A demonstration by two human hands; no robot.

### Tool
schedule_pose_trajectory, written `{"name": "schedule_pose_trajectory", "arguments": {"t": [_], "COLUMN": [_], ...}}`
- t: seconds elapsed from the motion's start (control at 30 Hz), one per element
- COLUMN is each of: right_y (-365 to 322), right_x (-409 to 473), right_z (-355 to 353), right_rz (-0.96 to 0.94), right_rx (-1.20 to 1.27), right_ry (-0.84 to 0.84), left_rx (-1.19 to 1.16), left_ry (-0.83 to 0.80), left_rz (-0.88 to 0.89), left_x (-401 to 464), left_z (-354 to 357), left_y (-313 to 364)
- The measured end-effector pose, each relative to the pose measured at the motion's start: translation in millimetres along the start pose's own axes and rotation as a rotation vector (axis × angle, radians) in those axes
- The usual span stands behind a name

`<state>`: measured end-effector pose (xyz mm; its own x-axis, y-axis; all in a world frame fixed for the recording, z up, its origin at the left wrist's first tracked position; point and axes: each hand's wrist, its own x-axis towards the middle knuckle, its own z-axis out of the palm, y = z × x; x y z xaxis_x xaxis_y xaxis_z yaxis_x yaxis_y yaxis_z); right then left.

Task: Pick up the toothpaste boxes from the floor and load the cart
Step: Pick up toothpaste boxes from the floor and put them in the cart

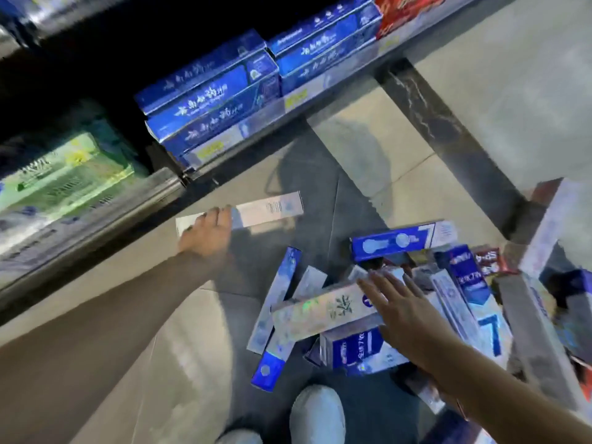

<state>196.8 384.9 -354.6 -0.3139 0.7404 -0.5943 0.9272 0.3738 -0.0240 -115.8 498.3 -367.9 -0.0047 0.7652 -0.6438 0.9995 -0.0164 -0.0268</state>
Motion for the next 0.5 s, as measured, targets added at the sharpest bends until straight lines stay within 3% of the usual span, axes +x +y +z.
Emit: {"name": "schedule_pose_trajectory", "arguments": {"t": [0.1,0.27,0.5], "right_y": [2.6,10.5,9.5], "right_x": [18.4,27.2,-26.1], "right_z": [14.0,14.1,-76.6], "right_rz": [-0.068,-0.129,0.193], "right_rx": [-0.034,-0.010,0.183], "right_ry": [0.128,0.160,0.093], "left_rx": [0.047,0.159,-0.099], "left_ry": [0.020,0.062,0.062], "left_rz": [-0.033,-0.045,-0.072], "left_x": [31.9,39.9,-49.3], "left_z": [14.1,15.8,-24.9], "left_y": [-7.3,-10.4,-2.9]}}
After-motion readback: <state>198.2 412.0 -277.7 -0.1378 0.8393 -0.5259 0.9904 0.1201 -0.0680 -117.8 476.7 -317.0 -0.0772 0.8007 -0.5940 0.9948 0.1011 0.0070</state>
